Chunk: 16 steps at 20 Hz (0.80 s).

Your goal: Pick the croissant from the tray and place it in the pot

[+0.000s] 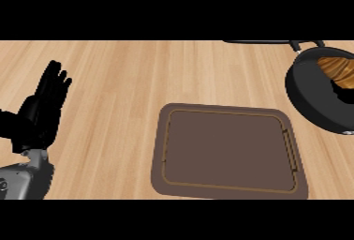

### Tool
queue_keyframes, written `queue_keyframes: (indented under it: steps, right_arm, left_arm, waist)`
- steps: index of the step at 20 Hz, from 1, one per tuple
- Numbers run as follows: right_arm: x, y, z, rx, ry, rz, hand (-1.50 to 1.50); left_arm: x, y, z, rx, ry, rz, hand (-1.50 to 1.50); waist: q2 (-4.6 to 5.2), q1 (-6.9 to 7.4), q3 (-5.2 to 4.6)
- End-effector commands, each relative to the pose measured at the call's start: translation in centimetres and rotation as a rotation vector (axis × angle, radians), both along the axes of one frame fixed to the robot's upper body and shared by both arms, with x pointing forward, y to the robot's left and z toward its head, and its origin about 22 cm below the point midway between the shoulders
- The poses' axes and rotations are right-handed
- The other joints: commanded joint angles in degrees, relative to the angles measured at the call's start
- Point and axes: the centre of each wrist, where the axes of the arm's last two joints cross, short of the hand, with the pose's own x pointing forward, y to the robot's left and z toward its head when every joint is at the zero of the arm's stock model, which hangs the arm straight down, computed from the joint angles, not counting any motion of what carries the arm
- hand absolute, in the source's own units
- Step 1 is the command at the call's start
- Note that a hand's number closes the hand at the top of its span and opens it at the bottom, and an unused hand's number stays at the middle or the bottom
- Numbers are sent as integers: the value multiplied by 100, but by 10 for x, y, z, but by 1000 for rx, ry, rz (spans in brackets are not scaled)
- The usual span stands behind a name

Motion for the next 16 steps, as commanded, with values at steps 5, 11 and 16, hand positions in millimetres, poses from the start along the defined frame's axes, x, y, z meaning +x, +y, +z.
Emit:
queue_keyframes:
  steps: [5,11,16]
  right_arm:
    - [44,-31,-39,-43,88,-26,150]
    - [51,-45,-60,211,219,-3,-150]
    - [49,-50,-74,383,212,157,-150]
  left_arm:
    - [11,0,5,-1,6,0,0]
    - [17,-13,-4,2,-16,2,0]
    - [7,-6,-3,-5,-3,-2,0]
  waist:
    - [-9,-19,1]
    - [45,53,11]
    - [21,73,15]
